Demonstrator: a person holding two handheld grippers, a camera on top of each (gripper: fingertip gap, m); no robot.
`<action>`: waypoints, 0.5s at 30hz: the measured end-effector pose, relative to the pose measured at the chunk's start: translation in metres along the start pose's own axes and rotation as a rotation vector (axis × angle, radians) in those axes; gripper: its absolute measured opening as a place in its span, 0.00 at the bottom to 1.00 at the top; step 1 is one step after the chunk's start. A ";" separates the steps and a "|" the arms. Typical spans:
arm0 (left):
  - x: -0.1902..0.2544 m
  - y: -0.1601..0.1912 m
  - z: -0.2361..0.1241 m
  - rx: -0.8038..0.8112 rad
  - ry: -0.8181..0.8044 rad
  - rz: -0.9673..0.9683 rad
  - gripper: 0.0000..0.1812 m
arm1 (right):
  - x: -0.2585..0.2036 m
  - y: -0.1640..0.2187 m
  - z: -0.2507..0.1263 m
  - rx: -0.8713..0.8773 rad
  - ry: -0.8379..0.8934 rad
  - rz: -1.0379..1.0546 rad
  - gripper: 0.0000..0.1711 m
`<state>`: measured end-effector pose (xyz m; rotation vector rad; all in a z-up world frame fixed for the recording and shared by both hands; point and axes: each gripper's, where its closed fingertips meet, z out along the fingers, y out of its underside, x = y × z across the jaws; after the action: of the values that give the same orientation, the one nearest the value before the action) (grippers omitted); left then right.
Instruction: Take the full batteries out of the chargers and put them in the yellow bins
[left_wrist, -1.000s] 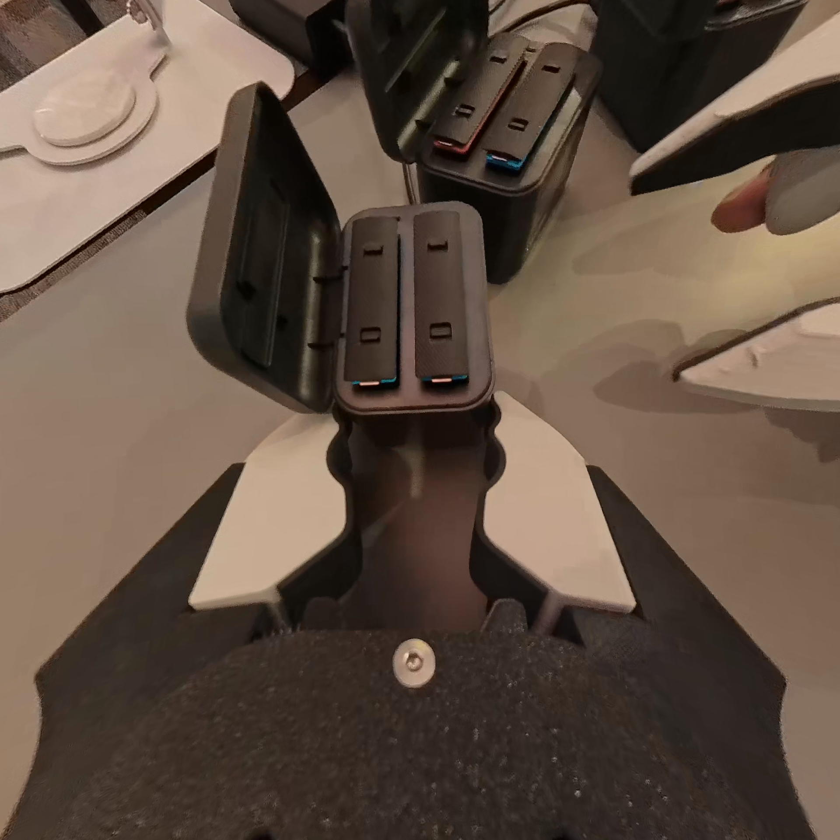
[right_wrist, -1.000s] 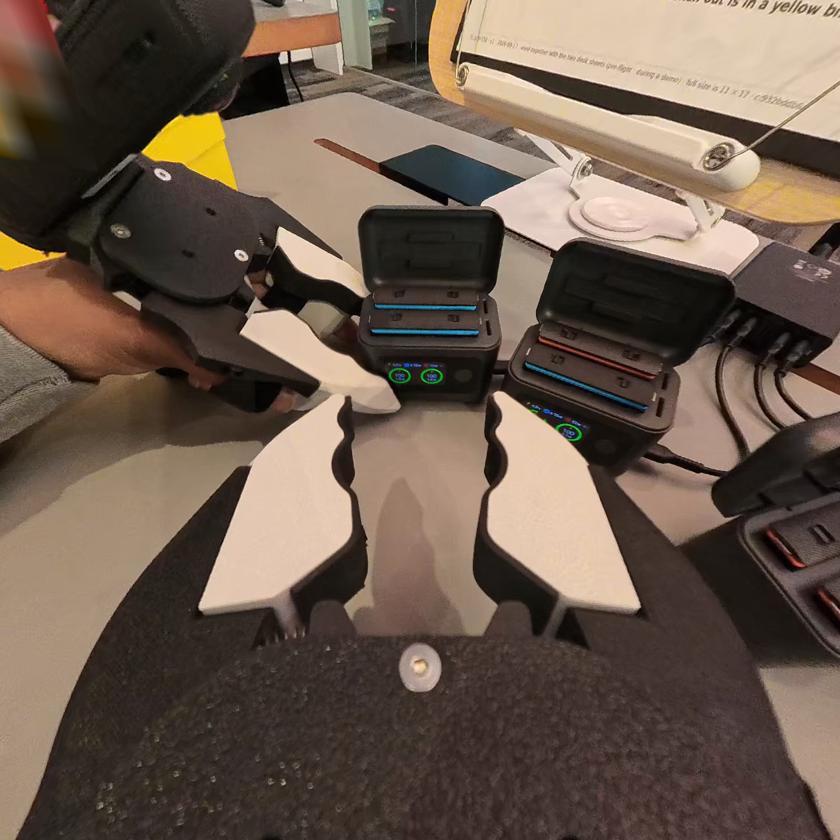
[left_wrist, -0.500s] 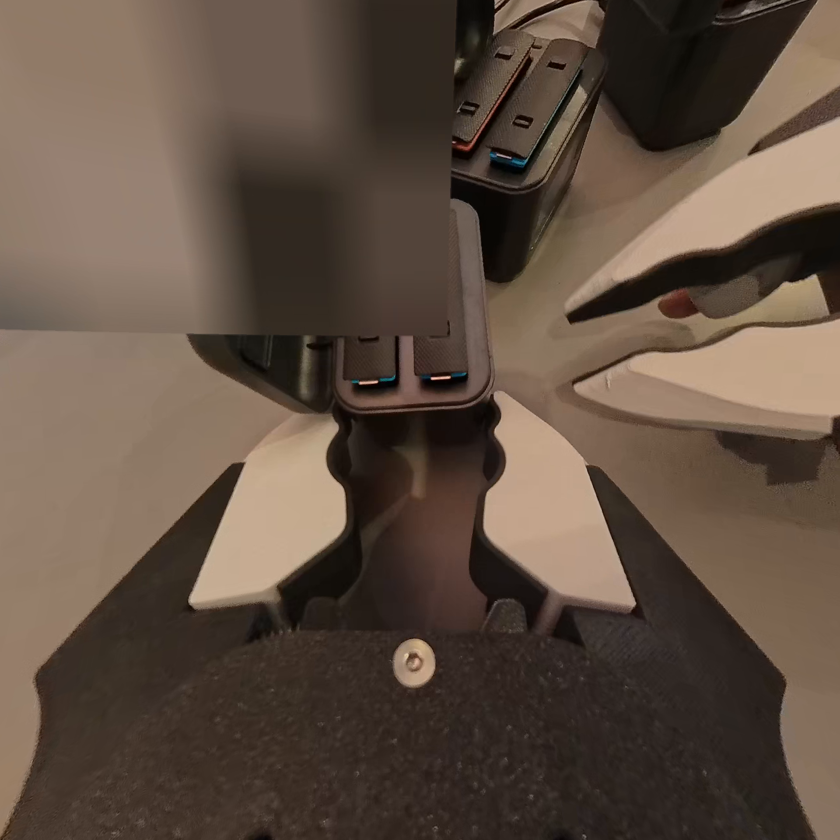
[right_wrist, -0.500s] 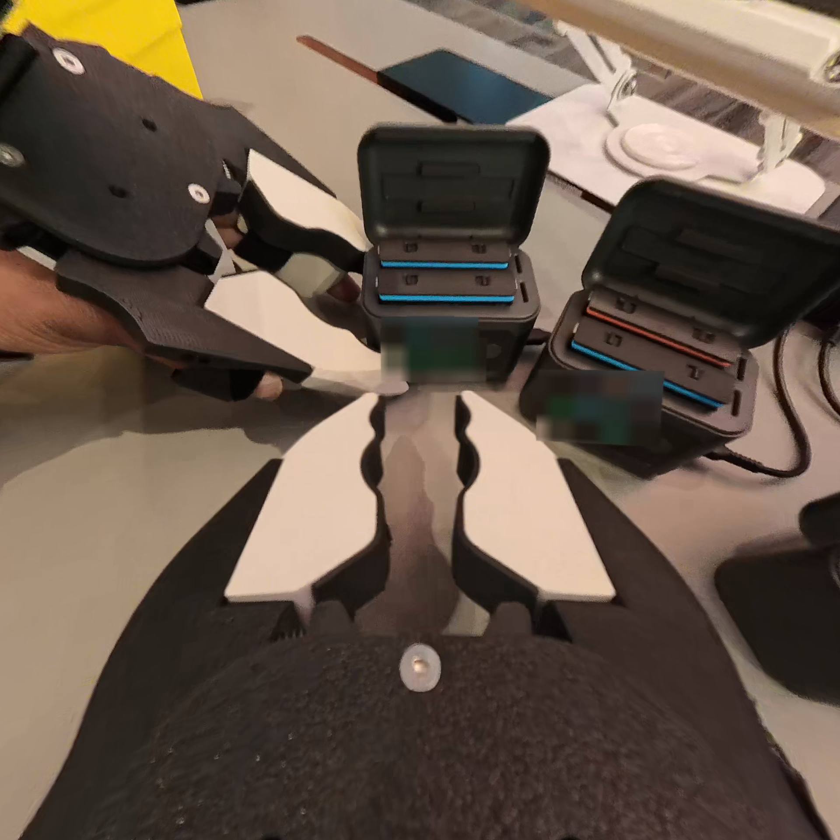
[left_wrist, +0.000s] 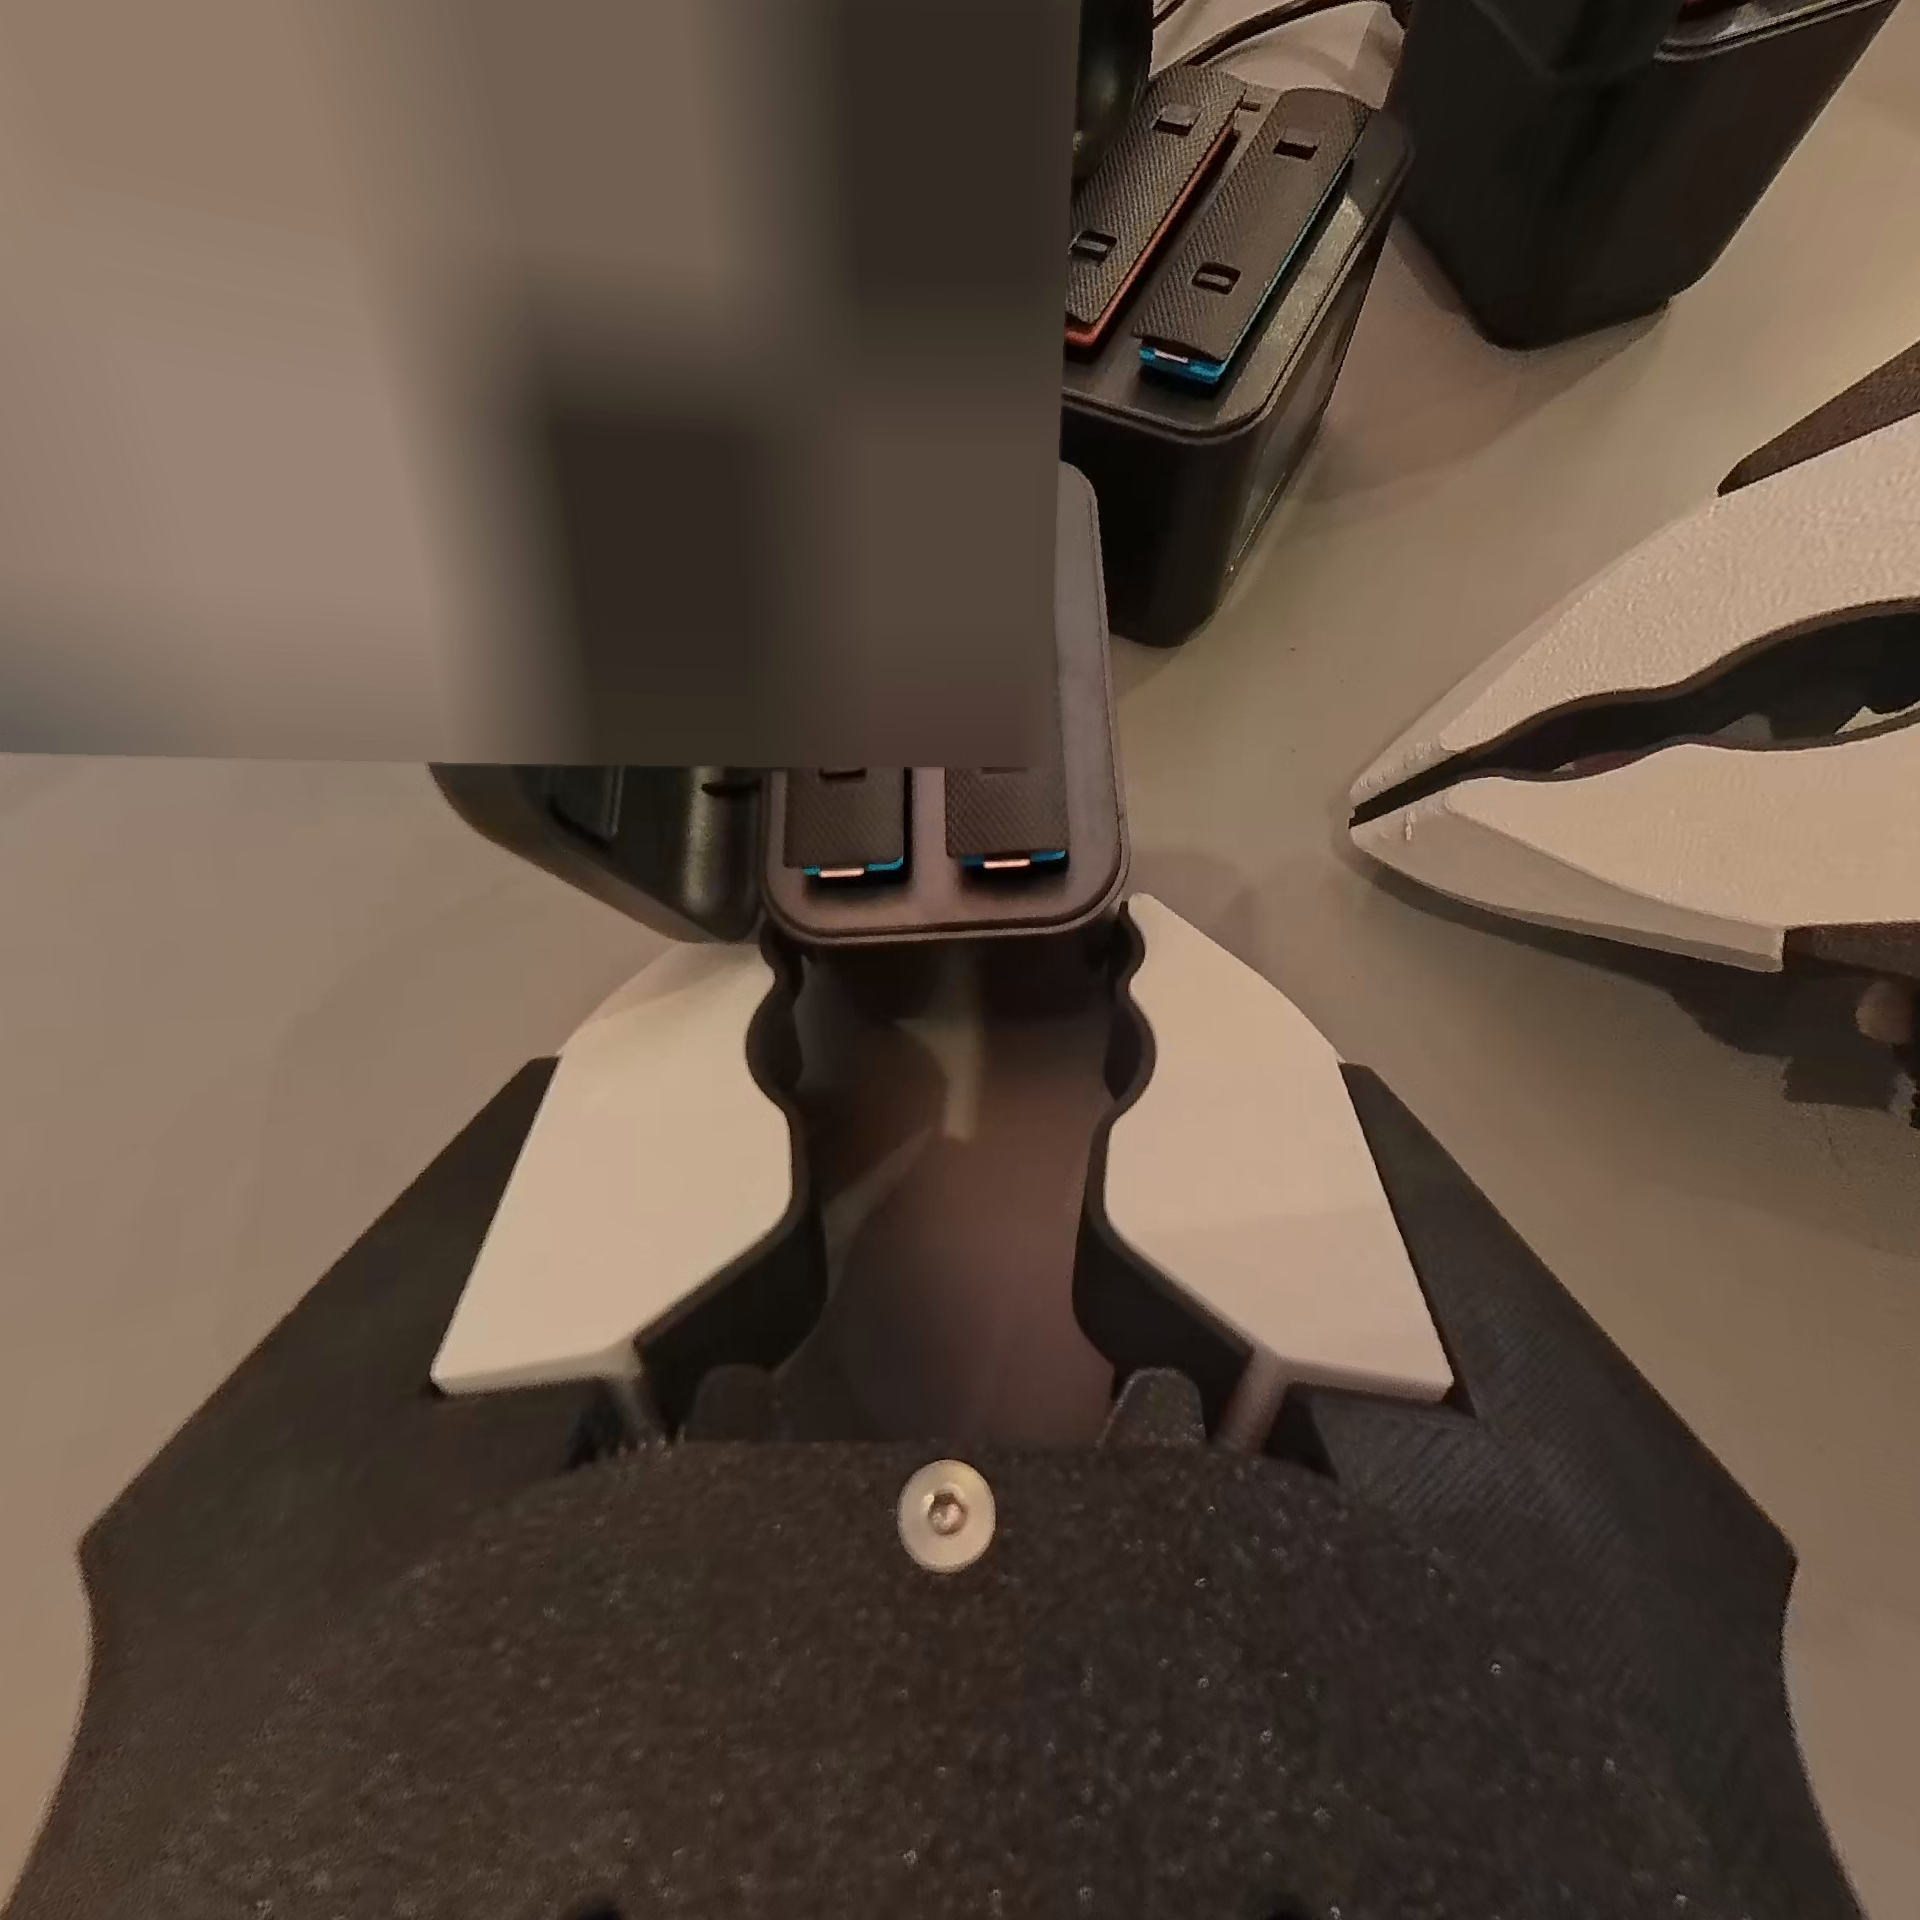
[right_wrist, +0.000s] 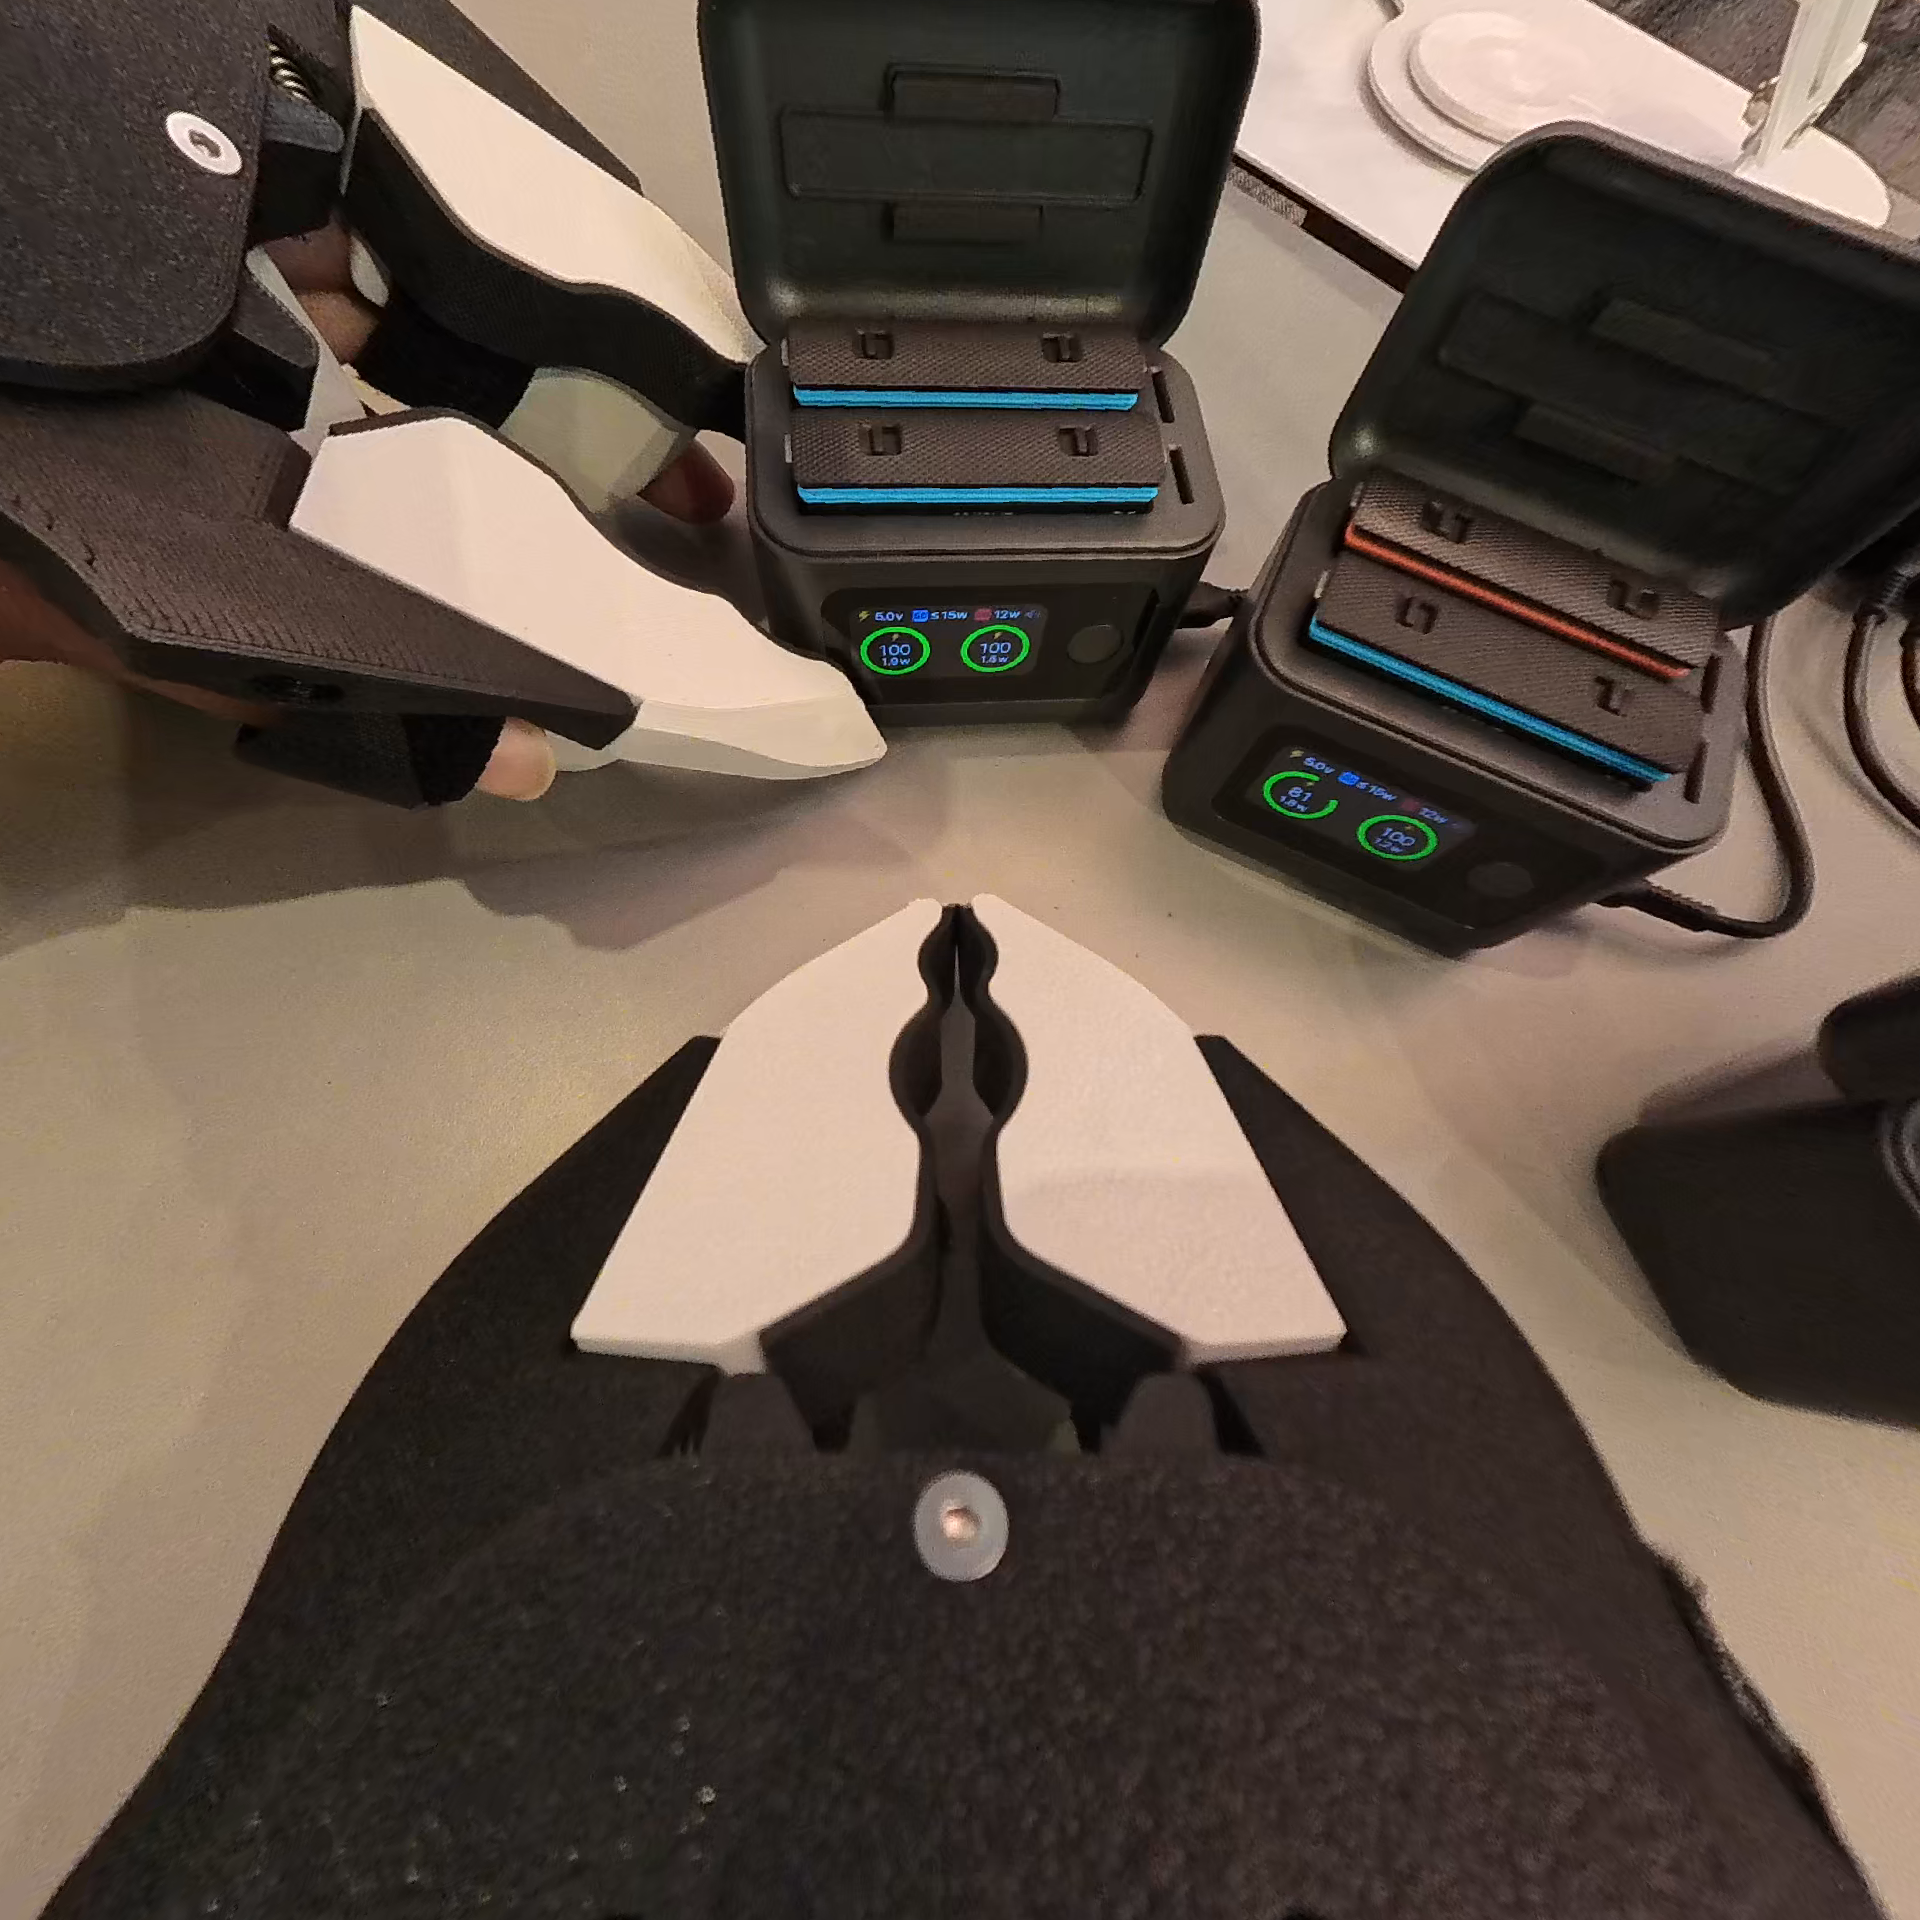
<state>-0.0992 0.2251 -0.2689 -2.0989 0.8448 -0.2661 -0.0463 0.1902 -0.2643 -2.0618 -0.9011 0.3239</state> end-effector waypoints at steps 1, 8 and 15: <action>0.000 0.000 0.000 0.000 0.000 0.000 0.31 | 0.000 0.000 0.000 0.000 0.000 0.000 0.00; 0.000 0.000 0.000 0.000 0.001 0.000 0.31 | -0.001 -0.005 0.000 0.029 -0.014 -0.004 0.00; 0.000 0.000 0.000 0.000 0.002 -0.001 0.31 | 0.008 -0.035 0.002 0.163 -0.001 -0.002 0.23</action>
<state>-0.0992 0.2253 -0.2688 -2.0996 0.8447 -0.2685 -0.0584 0.2107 -0.2369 -1.9112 -0.8486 0.3843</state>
